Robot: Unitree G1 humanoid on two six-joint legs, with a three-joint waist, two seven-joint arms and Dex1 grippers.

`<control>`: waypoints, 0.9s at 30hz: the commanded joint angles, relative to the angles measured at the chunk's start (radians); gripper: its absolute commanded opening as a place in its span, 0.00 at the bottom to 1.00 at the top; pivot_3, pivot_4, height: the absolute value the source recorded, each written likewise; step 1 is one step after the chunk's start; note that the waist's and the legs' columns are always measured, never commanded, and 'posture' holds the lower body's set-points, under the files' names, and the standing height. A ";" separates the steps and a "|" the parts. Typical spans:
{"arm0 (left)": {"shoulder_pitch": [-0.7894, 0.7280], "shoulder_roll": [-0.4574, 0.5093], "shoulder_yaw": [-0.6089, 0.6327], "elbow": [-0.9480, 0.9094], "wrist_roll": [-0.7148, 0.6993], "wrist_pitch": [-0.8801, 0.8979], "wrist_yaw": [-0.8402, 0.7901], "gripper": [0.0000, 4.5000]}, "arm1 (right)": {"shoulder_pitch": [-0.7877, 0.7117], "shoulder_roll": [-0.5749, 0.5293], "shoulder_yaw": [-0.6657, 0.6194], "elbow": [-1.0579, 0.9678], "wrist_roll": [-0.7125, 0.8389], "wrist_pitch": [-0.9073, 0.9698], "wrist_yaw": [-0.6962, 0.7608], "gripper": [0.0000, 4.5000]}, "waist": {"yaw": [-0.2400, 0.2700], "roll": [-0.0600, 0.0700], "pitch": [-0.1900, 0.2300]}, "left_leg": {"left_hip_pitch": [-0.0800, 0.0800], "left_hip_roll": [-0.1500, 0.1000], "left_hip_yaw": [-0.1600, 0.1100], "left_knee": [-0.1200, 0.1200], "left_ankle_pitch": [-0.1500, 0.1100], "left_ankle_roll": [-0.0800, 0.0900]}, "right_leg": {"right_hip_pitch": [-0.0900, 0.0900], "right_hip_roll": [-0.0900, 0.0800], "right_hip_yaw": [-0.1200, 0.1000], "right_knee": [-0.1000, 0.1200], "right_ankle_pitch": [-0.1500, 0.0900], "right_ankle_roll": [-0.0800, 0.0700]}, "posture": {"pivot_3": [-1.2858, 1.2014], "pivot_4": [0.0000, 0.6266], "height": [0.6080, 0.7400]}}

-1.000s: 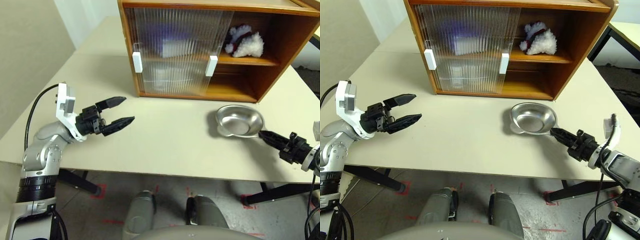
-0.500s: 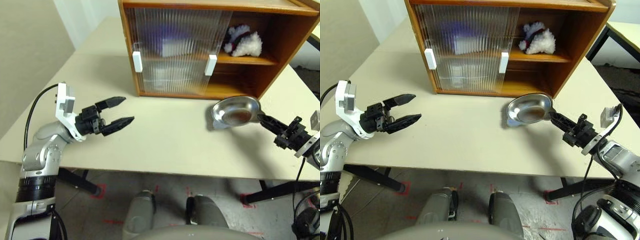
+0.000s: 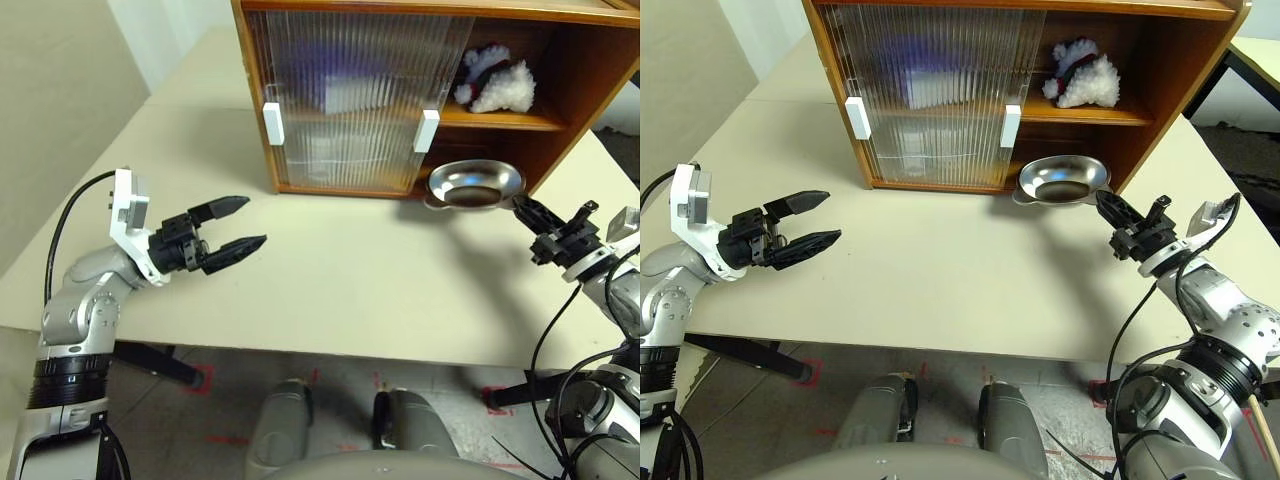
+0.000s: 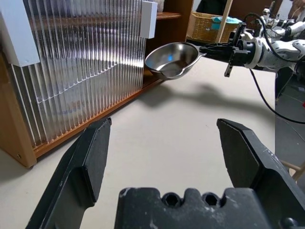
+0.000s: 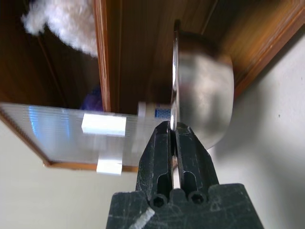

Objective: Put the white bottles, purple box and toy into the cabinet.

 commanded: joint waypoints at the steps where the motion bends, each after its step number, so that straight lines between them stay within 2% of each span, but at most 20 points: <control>1: 0.001 0.013 0.002 -0.026 -0.005 0.008 0.001 1.00 | -0.036 0.014 0.037 0.045 -0.018 -0.118 -0.008 0.00 | -0.003 0.001 0.000 | 0.000 0.000 0.000 0.000 0.000 0.000 | 0.000 0.000 0.000 0.000 0.000 0.000 | 0.59 0.07 1.00; 13: 0.008 0.010 0.002 -0.038 -0.005 0.013 0.005 1.00 | -0.164 0.058 0.157 0.246 -0.120 -0.431 0.002 0.00 | -0.005 0.002 0.001 | 0.000 0.000 0.000 0.001 -0.001 -0.002 | -0.001 0.000 0.002 0.001 0.000 -0.002 | 0.60 0.09 1.00; 27: 0.027 0.000 0.002 -0.063 -0.012 0.016 0.023 1.00 | -0.311 0.075 0.155 0.510 -0.201 -0.769 -0.015 0.00 | -0.004 0.005 0.003 | 0.000 0.000 0.000 0.000 0.001 0.001 | -0.002 0.000 0.003 0.003 0.001 -0.001 | 0.60 0.09 1.00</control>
